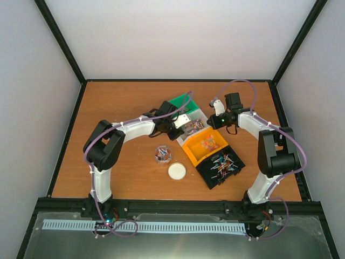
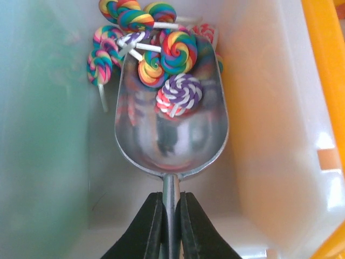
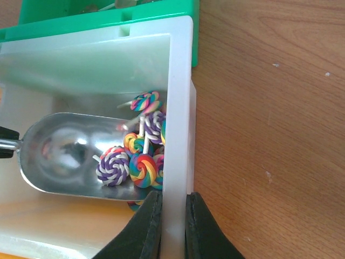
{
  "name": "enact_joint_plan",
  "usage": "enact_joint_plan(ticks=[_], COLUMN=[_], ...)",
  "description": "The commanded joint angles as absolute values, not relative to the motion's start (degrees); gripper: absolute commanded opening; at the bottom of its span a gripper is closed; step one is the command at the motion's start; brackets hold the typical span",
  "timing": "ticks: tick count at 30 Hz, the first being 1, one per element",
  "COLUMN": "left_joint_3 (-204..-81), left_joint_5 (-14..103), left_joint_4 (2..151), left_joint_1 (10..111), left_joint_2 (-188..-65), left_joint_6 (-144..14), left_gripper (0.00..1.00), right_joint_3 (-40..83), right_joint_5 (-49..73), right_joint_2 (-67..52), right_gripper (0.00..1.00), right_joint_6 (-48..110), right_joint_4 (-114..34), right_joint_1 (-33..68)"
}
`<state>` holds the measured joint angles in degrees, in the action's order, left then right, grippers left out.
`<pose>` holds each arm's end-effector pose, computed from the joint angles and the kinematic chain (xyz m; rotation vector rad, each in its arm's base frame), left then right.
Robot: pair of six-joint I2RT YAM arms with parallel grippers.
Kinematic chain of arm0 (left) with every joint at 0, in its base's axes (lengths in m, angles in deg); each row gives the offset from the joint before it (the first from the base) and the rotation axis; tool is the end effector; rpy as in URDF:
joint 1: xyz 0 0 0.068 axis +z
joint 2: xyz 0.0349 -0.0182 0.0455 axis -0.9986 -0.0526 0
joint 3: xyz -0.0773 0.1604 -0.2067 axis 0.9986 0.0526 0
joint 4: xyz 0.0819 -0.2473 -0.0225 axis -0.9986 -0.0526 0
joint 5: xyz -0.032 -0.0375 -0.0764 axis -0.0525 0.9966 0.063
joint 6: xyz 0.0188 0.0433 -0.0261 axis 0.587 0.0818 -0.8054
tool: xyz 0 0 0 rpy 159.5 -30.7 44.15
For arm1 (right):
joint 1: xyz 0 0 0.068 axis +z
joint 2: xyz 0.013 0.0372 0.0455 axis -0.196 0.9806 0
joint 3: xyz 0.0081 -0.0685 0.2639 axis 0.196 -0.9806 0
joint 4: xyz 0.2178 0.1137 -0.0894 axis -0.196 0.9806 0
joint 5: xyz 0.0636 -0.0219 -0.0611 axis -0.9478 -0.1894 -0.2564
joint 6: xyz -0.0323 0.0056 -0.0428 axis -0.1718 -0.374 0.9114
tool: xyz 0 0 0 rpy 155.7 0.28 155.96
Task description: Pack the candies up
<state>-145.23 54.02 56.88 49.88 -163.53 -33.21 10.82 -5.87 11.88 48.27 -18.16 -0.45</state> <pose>0.3222 -0.2574 0.1696 1.3257 2.1668 -0.5113 0.3500 0.0826 0.1891 -0.6272 2.4571 0.5712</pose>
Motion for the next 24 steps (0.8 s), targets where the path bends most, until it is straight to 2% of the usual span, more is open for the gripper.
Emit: enact_joint_plan(ticks=[1,2,4,6,8,10,13,15,17,19,24], left_joint_3=[-142.9,-142.6,-142.9,-140.7,-140.9,-137.3,-135.4,-135.5,-135.4,-133.4,-127.5], left_joint_5=[55.9,57.8,53.2,59.1,56.0,60.6,53.5,59.1,56.8,61.3,61.5], left_joint_4=[66.1,66.7,67.8,69.9,67.2,71.0,71.7,71.9,71.1,73.2,78.0], left_joint_1=[48.0,48.3,48.9,51.0,49.4,48.9,45.5,47.3,47.8,50.3,51.5], left_joint_2=[-165.0,-164.7,-164.1,-163.5,-163.5,-162.3,-161.9,-162.5,-162.8,-161.2,-156.9], left_joint_6=[-34.5,-34.1,-35.0,-36.4,-35.1,-34.7,-32.1,-33.0,-33.8,-34.5,-32.0], left_gripper=[0.01,0.01,0.01,0.01,0.01,0.01,0.01,0.01,0.01,0.01,0.01], right_joint_3=[9.1,9.2,9.2,9.1,9.0,8.8,9.5,9.5,9.5,9.2,9.4], right_joint_5=[-9.5,-9.3,-9.1,-8.6,-7.8,-7.0,-6.6,-6.4,-5.9,-5.5,-5.8], right_joint_2=[14.6,14.8,15.0,14.9,14.7,14.0,14.1,13.8,13.5,13.3,13.4], right_gripper=[0.03,0.03,0.03,0.03,0.03,0.03,0.03,0.03,0.03,0.03,0.03], right_joint_6=[49.2,49.2,49.2,49.1,49.2,49.3,49.2,49.0,49.2,49.5,49.7], right_joint_4=[-16.1,-16.3,-16.1,-15.9,-15.8,-16.0,-15.5,-15.6,-15.5,-15.6,-15.7], right_joint_1=[2.1,2.0,2.0,2.0,1.9,1.8,1.9,1.8,1.8,1.5,1.0])
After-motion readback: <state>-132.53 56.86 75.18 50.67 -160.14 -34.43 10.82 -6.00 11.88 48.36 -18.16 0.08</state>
